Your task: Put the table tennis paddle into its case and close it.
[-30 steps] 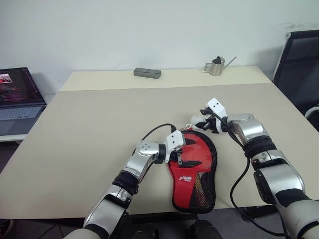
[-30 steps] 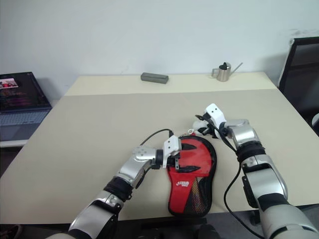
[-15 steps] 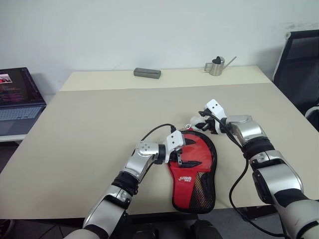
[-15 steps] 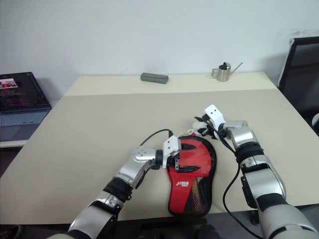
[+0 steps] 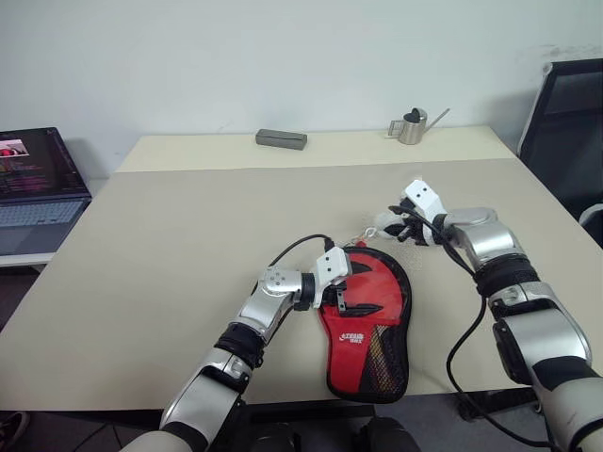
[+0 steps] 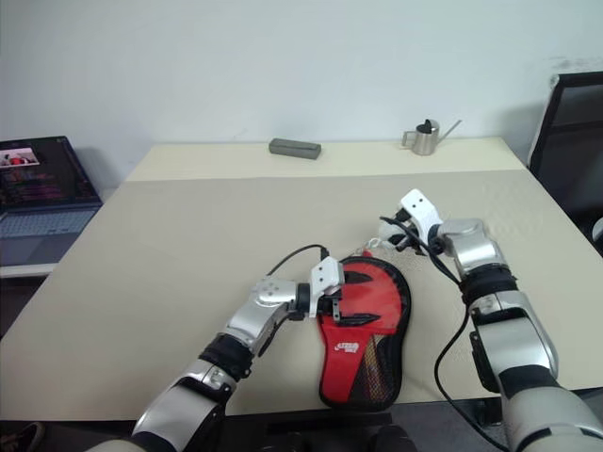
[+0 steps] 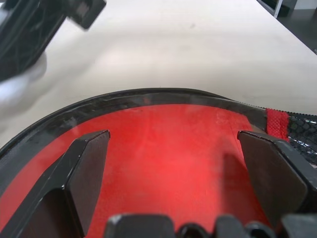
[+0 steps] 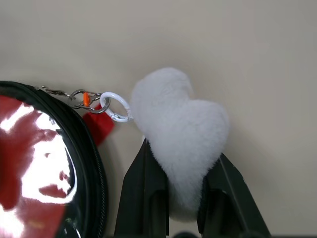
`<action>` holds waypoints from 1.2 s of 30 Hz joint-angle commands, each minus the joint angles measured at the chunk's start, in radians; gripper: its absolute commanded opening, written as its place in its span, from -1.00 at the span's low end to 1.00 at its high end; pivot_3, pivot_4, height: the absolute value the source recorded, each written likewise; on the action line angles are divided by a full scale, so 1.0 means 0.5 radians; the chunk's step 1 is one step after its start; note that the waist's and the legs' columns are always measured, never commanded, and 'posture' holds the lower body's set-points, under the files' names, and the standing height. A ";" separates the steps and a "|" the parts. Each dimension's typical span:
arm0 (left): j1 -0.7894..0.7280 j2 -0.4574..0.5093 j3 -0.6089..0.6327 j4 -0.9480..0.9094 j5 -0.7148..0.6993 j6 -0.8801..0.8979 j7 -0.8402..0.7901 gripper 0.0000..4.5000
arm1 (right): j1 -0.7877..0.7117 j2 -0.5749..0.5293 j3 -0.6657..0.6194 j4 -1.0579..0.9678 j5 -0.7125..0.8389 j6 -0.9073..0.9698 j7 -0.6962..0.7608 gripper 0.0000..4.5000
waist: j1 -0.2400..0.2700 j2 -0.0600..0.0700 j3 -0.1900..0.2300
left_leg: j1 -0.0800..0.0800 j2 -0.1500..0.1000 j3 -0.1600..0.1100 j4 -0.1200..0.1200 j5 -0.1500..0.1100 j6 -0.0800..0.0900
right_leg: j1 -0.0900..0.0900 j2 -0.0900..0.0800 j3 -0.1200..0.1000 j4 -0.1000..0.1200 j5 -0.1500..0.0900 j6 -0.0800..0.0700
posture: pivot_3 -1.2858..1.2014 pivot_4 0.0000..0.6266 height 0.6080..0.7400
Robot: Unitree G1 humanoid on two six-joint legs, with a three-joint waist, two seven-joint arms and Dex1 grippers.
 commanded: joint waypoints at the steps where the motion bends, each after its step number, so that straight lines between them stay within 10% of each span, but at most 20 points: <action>1: 0.109 0.034 -0.078 0.212 0.128 0.050 0.010 1.00 | 0.051 -0.155 -0.036 -0.180 0.001 0.072 0.065 -0.89 | 0.003 0.000 0.000 | 0.000 0.000 0.000 0.000 0.000 0.000 | 0.000 0.000 0.000 0.000 0.000 0.000 | 0.03 -0.52 1.00; 18: 0.023 -0.002 -0.083 0.359 0.154 -0.022 0.032 1.00 | 1.017 -0.887 -0.176 -1.766 0.414 0.826 0.535 -0.89 | 0.018 0.002 -0.002 | -0.001 0.001 0.000 0.000 0.000 0.000 | 0.006 -0.001 -0.002 -0.014 -0.001 0.006 | 0.03 -0.52 1.00; 36: -0.028 -0.056 -0.100 0.444 0.178 -0.076 0.039 1.00 | 1.972 -1.444 -0.584 -2.607 0.886 0.864 0.802 -0.89 | 0.036 -0.001 -0.003 | -0.003 0.003 0.005 -0.004 -0.001 0.000 | 0.012 -0.001 -0.005 -0.030 0.002 0.012 | 0.03 -0.52 1.00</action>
